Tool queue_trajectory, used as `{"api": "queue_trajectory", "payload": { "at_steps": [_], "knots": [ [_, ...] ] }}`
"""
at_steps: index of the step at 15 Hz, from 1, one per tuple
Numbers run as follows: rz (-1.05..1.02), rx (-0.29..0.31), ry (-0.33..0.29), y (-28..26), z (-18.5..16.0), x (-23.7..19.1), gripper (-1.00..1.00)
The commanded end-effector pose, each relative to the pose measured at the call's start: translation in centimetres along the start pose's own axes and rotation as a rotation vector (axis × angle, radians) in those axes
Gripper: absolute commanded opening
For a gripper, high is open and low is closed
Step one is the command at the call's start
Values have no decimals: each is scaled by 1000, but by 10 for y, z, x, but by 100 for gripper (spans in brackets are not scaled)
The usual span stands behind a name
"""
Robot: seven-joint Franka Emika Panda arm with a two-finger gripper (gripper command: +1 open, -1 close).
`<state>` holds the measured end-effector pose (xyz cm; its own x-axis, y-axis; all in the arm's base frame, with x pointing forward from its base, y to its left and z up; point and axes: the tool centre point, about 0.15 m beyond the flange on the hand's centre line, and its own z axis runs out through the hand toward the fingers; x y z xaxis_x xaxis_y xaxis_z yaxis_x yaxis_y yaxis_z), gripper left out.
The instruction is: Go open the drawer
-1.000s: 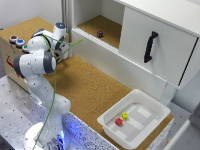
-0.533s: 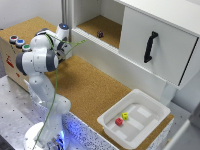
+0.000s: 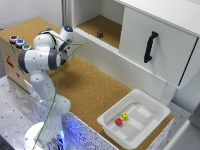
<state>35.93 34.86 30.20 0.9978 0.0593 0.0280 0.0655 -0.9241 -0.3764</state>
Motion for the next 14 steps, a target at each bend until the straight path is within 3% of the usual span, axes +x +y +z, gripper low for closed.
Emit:
{"api": "queue_trajectory", "payload": {
  "at_steps": [1,14],
  "knots": [
    [-12,42,-28,18,-2,3,-100],
    [8,18,-30,78,-16,-7,-100]
  ]
}}
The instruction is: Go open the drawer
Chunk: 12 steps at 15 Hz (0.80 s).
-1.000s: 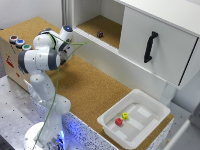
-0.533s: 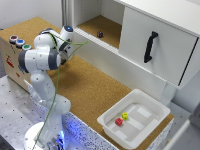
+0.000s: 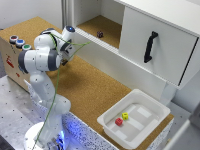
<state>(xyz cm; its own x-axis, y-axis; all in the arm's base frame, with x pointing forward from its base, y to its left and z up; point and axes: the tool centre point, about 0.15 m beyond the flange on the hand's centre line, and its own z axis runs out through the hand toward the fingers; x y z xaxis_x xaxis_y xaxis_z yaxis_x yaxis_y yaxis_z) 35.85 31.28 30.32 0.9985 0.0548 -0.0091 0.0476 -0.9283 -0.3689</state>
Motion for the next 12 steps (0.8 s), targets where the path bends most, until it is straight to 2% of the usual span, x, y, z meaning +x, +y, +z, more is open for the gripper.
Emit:
{"api": "queue_trajectory", "payload": {
  "at_steps": [1,12],
  "knots": [
    [-8,26,2,51,-2,-2,-100],
    [36,36,9,115,-16,0,-100]
  ]
}}
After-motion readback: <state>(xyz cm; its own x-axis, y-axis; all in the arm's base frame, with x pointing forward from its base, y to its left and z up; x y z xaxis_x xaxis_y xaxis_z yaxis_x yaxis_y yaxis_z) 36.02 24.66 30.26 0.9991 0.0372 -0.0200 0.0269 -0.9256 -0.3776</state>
